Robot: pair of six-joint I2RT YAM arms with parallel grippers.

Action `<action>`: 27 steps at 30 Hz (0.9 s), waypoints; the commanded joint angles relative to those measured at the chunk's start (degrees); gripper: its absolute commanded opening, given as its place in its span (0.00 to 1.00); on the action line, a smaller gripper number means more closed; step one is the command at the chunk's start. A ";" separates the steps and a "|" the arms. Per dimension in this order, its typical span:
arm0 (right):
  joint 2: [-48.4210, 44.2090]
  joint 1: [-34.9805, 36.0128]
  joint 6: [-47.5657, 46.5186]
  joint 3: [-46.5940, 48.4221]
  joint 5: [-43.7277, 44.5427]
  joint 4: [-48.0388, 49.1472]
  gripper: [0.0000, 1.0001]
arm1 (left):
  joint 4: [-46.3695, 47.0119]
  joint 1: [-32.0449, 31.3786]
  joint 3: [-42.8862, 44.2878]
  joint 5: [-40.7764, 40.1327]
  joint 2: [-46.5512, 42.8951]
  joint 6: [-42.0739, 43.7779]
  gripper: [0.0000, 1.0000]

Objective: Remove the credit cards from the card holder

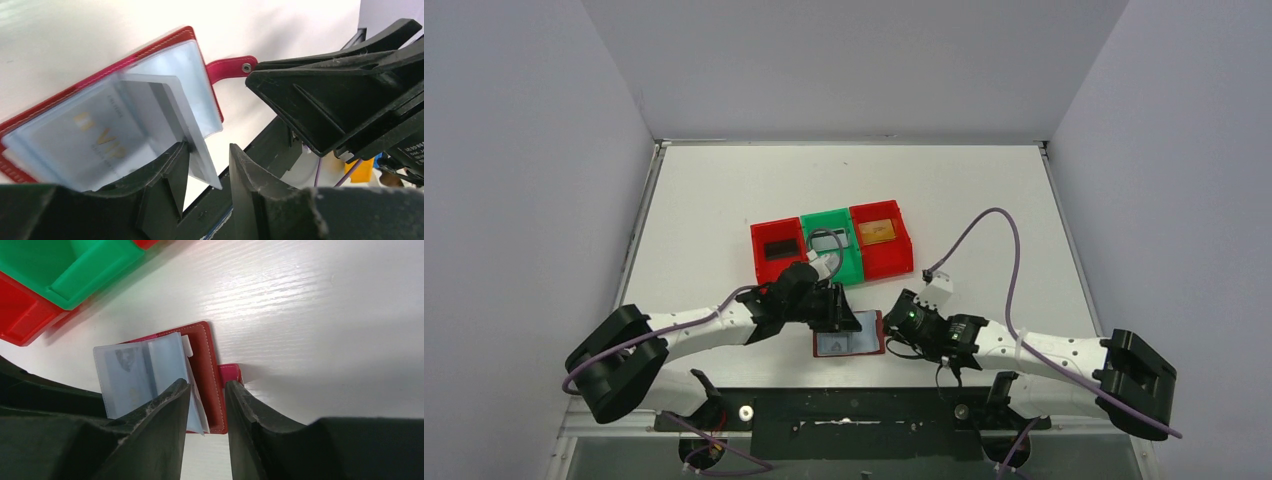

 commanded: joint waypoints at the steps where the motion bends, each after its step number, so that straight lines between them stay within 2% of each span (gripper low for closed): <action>1: -4.83 -0.38 4.72 -2.13 4.71 1.56 0.36 | 2.45 -2.74 4.62 2.29 3.33 2.05 0.35; 6: -8.23 -0.49 6.16 -4.27 5.37 1.68 0.42 | 2.62 -4.95 4.84 0.74 5.55 1.47 0.37; 15: -9.99 -0.49 4.79 -5.84 4.50 5.29 0.50 | -0.85 -4.86 1.65 -7.48 -3.05 -0.45 0.39; 20: -9.32 -0.61 1.20 -5.55 2.57 9.54 0.49 | -3.25 -3.77 -1.14 -12.81 -8.62 -2.57 0.40; 27: -5.74 -0.62 -4.62 -4.15 -1.72 15.32 0.40 | -4.71 -1.12 -4.86 -16.30 -15.60 -5.46 0.40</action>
